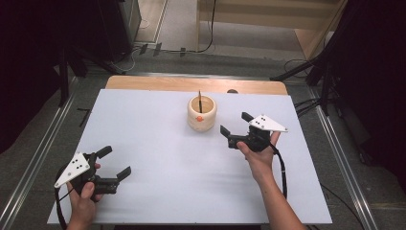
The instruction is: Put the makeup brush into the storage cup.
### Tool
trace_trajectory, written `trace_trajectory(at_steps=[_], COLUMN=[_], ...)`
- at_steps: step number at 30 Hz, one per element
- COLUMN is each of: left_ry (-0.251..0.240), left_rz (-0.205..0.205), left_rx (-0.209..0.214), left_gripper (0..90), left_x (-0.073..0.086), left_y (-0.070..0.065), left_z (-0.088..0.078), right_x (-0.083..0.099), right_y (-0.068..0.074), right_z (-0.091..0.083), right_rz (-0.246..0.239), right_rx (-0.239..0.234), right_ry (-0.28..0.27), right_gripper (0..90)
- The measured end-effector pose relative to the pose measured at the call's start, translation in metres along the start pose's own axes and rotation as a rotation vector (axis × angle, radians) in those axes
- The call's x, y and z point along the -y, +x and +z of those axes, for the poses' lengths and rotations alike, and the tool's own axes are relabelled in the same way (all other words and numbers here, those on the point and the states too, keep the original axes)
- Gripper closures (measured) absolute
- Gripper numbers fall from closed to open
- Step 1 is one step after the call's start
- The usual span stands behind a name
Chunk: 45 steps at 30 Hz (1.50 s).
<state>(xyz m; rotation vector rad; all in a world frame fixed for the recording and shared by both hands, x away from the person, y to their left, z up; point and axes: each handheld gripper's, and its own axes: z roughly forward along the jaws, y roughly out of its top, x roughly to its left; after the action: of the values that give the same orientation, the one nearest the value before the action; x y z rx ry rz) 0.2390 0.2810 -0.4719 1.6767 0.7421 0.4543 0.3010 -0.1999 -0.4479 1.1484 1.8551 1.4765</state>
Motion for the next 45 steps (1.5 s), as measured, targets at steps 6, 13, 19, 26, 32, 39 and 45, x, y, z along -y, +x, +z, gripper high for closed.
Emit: trace_trajectory(at_steps=[6, 13, 19, 26, 32, 39, 45], left_ry=[0.001, 0.000, -0.002, -0.005, -0.004, -0.005, -0.004], left_rz=[0.001, 0.001, 0.000, -0.003, -0.001, -0.004, -0.006], left_rx=[0.000, -0.002, -0.005, -0.010, -0.009, -0.013, -0.015], left_gripper=[0.0, 0.0, 0.0, 0.0, 0.0, 0.0, 0.0], left_x=[0.000, -0.001, -0.001, -0.001, -0.001, -0.001, 0.000], left_y=[0.000, -0.001, 0.000, 0.000, 0.000, 0.000, 0.001], left_z=[0.000, 0.000, -0.001, -0.002, -0.001, -0.002, -0.002], right_x=[0.008, 0.019, 0.028, 0.036, 0.045, 0.054, 0.066], right_y=[-0.004, -0.009, -0.014, -0.021, -0.026, -0.031, -0.034], right_z=[-0.014, -0.027, -0.040, -0.056, -0.067, -0.081, -0.093], right_rz=[0.009, 0.023, 0.025, 0.037, 0.033, 0.048, 0.058], right_rx=[0.009, 0.009, 0.028, 0.045, 0.057, 0.067, 0.076], right_ry=[-0.003, 0.000, 0.001, -0.003, 0.001, -0.002, 0.005], right_gripper=[4.8, 3.9, 2.9, 1.4, 1.1, 0.1, 0.0])
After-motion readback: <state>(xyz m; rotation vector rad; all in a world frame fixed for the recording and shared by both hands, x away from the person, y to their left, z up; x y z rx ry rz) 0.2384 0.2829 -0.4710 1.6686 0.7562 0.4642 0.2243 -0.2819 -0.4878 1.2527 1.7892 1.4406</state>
